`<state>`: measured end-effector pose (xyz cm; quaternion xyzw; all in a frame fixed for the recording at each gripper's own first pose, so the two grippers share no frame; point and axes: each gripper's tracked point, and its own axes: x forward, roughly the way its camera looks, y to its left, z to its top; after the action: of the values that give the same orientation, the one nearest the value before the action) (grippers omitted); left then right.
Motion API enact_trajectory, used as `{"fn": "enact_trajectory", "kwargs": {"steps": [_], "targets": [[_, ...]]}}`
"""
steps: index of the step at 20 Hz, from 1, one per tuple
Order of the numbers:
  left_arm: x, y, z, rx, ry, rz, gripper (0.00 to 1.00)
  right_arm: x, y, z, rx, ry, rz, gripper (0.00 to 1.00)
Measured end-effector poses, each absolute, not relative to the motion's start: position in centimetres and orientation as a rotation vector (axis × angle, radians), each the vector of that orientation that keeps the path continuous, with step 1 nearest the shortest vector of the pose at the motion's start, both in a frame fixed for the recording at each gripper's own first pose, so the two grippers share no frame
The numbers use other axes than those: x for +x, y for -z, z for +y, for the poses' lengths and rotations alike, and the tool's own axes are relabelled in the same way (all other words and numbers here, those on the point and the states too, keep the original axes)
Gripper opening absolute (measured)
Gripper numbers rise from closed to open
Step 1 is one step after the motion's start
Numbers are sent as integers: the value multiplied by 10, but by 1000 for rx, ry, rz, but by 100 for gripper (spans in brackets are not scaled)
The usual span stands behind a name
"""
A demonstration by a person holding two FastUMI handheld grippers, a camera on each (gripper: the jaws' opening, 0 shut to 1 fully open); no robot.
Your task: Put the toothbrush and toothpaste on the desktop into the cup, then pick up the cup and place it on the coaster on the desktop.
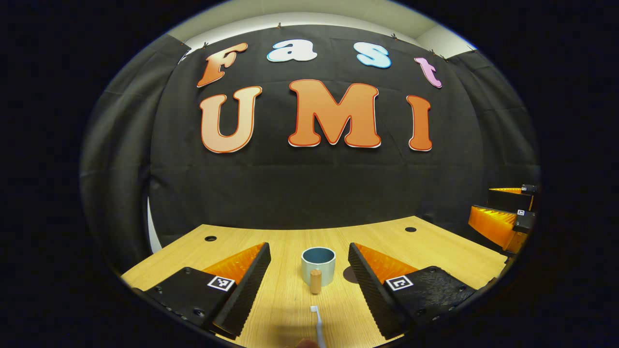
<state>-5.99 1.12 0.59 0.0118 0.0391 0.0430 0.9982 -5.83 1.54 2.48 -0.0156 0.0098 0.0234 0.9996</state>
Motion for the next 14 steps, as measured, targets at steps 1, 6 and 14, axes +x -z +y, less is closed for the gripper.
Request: {"fn": "enact_trajectory", "kwargs": {"steps": [1,6,14], "targets": [[-60,-12,14,27,-93,80,97,-59,-26,15,-27,-49,22,99],[-53,-7,22,50,-102,195,97,-54,-16,17,-46,-59,110,98],[-53,69,3,-10,-19,525,97,-60,41,46,-42,-163,354,95]]}}
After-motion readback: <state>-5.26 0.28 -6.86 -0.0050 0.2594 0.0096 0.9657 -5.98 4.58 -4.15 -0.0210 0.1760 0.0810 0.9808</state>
